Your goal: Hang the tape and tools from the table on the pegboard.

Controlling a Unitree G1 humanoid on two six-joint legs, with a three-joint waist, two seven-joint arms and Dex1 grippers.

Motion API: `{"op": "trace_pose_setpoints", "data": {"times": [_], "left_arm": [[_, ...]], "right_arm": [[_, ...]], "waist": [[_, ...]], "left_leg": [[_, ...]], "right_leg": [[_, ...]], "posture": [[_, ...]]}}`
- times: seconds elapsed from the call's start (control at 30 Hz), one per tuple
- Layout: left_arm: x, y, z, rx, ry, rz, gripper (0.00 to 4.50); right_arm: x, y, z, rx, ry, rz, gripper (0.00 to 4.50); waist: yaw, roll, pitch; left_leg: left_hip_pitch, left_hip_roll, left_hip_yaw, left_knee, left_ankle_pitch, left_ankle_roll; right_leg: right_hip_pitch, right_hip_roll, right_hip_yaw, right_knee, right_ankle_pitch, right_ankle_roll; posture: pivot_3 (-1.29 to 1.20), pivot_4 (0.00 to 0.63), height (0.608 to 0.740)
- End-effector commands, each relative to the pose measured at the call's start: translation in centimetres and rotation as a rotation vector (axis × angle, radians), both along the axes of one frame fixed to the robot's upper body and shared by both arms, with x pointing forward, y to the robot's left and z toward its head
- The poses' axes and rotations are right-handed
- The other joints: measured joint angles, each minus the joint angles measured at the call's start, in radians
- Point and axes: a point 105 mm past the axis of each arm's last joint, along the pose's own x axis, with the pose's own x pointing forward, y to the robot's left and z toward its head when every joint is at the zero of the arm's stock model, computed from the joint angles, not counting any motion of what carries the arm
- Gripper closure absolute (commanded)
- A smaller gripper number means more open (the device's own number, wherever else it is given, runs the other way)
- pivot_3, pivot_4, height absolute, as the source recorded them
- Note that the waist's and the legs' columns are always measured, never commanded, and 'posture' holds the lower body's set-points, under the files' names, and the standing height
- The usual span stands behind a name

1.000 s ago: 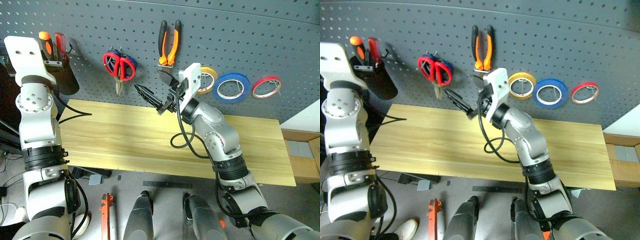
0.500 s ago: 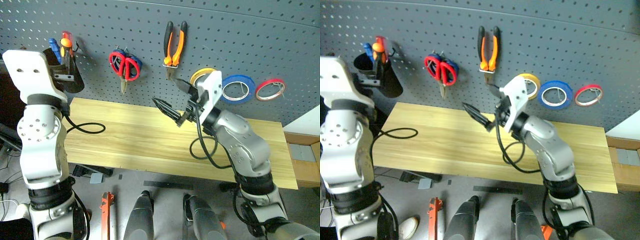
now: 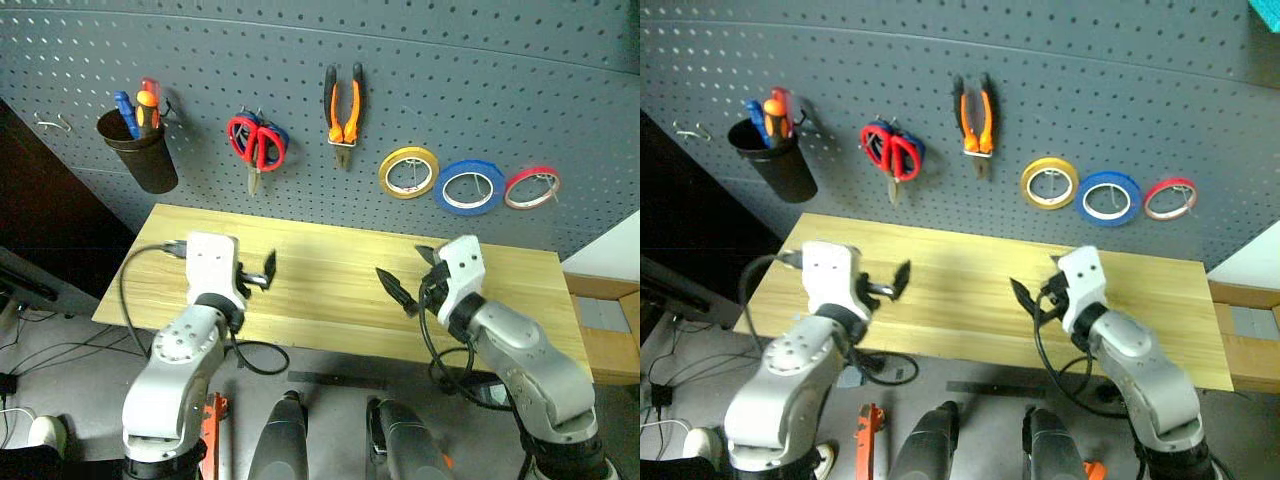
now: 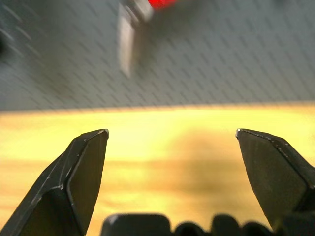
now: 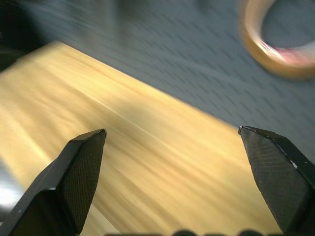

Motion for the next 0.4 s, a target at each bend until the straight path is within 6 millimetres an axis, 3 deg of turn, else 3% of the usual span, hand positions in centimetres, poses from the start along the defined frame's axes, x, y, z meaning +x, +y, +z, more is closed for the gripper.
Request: {"op": "trace_pose_setpoints", "data": {"times": [0.03, 0.23, 0.4], "left_arm": [[1.1, -0.6, -1.0, -0.012, -0.006, -0.009, 0.04], [3.5, -1.4, -4.5, -0.069, 0.075, -0.047, 0.04], [4.9, -1.4, -4.6, -0.074, 0.058, -0.057, 0.04]], "right_arm": [[0.5, -2.0, -0.8, -0.037, -0.013, -0.15, 0.0], [1.1, -6.6, -5.4, 0.007, 0.152, -0.464, 0.0], [1.8, -7.3, -6.2, 0.041, 0.172, -0.527, 0.0]], "waist": [[-0.002, 0.001, -0.015], [-0.004, 0.003, -0.075], [-0.015, 0.005, -0.103]], "left_leg": [[0.001, 0.0, 0.0, 0.0, 0.0, 0.001], [0.008, 0.0, 0.001, 0.0, 0.001, 0.001], [0.009, 0.0, 0.003, 0.0, 0.001, 0.001]], "right_leg": [[0.001, 0.0, 0.0, 0.0, 0.0, 0.0], [0.011, 0.0, 0.0, -0.005, -0.002, -0.003], [0.011, 0.0, 0.002, -0.004, -0.001, -0.002]], "posture": [[0.14, 0.139, 0.74], [0.12, 0.085, 0.74], [0.11, 0.041, 0.74]]}}
